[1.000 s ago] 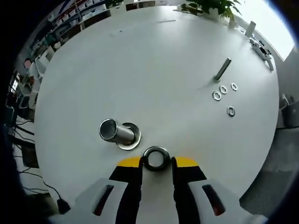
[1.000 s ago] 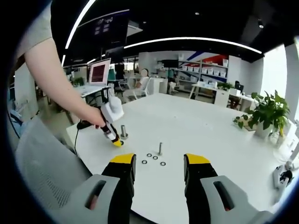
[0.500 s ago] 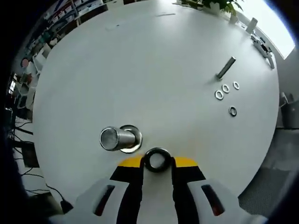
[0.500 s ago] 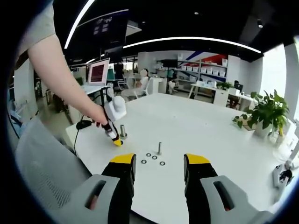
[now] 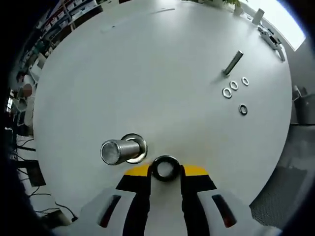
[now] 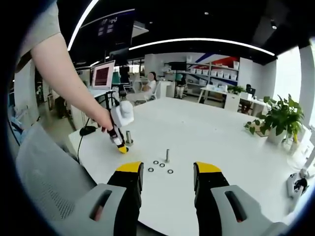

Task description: Place the washer onto the threaded stud by aligning its center hole with the stud, sliding it down to the base, and recovering from edge contact or off-axis alignment until the washer reaches the visible bottom stop.

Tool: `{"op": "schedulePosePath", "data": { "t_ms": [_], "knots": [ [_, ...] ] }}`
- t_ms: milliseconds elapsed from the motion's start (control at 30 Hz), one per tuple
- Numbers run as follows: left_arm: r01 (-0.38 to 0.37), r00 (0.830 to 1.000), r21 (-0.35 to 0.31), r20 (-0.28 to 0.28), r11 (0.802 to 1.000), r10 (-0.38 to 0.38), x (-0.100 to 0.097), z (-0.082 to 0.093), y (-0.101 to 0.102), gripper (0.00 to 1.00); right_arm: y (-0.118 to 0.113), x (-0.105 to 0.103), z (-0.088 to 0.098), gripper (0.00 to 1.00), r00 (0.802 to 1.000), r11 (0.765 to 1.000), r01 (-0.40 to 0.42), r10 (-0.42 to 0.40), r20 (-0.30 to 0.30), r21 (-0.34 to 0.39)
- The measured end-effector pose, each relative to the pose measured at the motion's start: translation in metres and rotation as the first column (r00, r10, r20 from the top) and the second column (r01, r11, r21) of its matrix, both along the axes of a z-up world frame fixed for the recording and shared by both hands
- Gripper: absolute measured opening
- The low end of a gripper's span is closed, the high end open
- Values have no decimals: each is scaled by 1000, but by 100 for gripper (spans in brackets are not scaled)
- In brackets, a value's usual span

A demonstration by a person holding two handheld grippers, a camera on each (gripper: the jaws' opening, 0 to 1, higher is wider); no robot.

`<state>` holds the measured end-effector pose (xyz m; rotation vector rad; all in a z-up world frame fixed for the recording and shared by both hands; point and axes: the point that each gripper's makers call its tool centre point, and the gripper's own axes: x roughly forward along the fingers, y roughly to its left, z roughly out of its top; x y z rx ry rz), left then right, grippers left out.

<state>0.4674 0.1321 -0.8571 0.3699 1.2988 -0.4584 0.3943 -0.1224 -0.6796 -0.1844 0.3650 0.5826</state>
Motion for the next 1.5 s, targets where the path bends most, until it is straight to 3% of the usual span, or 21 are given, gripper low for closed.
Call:
{"op": "schedulePosePath", "data": {
  "t_ms": [900,1500],
  "knots": [
    [104,994,26,-37,994,-103,0,-2,1,23,-1,1,0,43,1000,1000,4,-4,0,1],
    [90,996,14,-21,996,-90,-1,0,0,20,-1,1,0,43,1000,1000,6,-6,0,3]
  ]
}}
